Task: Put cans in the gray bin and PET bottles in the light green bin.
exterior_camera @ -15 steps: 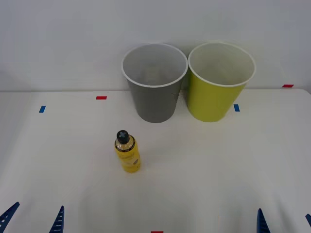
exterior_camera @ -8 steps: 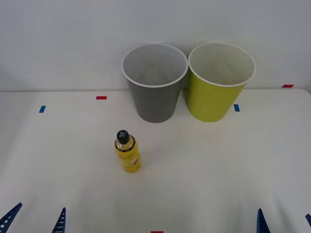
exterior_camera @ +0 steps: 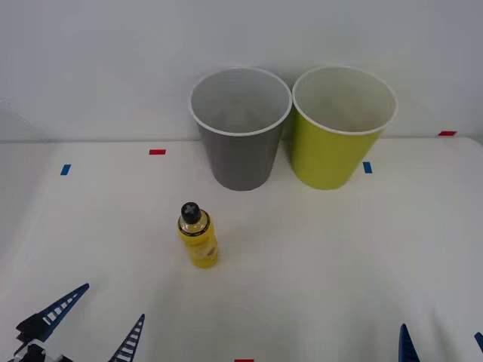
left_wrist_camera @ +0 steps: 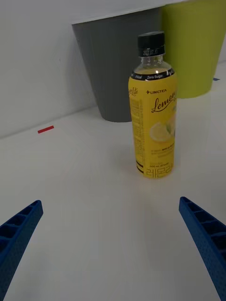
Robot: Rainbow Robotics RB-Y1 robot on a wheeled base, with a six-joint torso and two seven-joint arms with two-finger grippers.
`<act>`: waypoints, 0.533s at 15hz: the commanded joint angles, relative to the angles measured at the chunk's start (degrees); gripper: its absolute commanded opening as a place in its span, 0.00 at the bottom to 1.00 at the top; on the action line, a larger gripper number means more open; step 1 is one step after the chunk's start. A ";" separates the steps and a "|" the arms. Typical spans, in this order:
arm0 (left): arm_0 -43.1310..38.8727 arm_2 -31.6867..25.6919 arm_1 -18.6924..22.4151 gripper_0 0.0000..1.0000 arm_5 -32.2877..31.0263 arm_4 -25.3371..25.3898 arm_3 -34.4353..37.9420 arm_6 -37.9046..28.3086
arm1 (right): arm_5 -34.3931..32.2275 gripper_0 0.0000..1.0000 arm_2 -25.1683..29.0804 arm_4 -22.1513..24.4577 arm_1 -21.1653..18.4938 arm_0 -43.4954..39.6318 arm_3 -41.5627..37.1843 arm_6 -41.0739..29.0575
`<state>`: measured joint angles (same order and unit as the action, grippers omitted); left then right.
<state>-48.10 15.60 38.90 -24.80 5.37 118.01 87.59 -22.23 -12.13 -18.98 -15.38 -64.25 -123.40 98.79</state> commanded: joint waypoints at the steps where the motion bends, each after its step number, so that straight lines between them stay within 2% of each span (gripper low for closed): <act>1: 4.68 3.21 2.93 1.00 0.02 1.58 -1.73 0.13 | 0.00 1.00 0.00 0.00 0.00 0.00 0.00 0.00; 5: 11.36 6.81 5.75 1.00 0.02 3.42 -3.84 0.13 | 0.00 1.00 0.00 0.00 0.00 0.00 0.00 0.00; 8: 17.78 10.86 6.10 1.00 0.02 5.09 -6.57 0.22 | 0.00 1.00 0.00 0.00 0.00 0.00 0.00 0.00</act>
<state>-31.80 25.19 44.90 -24.79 9.85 112.14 87.73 -22.23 -12.13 -18.98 -15.38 -64.25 -123.40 98.79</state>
